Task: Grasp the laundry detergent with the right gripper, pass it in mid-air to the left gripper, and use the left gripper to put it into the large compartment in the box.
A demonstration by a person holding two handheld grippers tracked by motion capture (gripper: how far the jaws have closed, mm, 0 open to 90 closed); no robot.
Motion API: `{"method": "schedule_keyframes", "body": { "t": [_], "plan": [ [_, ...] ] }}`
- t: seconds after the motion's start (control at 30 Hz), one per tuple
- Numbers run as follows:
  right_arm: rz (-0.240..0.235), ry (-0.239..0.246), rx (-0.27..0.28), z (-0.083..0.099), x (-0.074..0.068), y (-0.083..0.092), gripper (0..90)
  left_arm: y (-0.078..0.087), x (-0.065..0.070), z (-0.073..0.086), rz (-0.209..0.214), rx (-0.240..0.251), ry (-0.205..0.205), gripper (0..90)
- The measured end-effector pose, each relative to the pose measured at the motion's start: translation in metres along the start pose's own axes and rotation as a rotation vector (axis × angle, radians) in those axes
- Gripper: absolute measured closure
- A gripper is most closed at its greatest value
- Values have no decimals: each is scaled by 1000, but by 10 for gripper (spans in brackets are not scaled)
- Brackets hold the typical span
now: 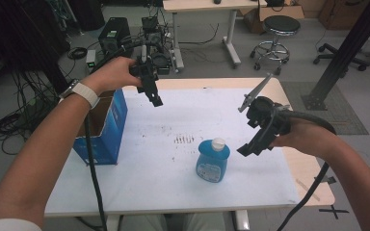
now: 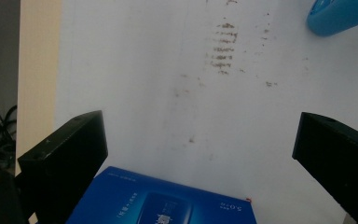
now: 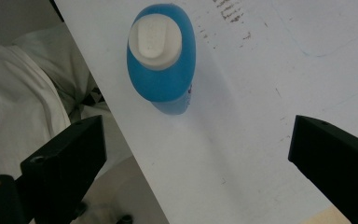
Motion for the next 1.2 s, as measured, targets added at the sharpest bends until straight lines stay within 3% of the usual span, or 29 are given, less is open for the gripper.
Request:
{"method": "schedule_keyframes", "body": {
  "t": [0.4, 1.2],
  "plan": [
    [-22, 1, 44, 16, 0, -23, 41, -4, 1, 0, 5, -2, -3, 36],
    [-36, 27, 113, 27, -1, -51, 40, -6, 2, 0, 5, -1, -1, 36]
  ]
}}
Point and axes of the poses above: each handheld gripper's, and its own axes: y roughly backward along the jaws, z roughly out of its underside, x roughly to its right, the point moved 4 cm from there along -y, roughly forward along the jaws, and after that the axes turned 14 degrees about -z, right-handed, at the moved point
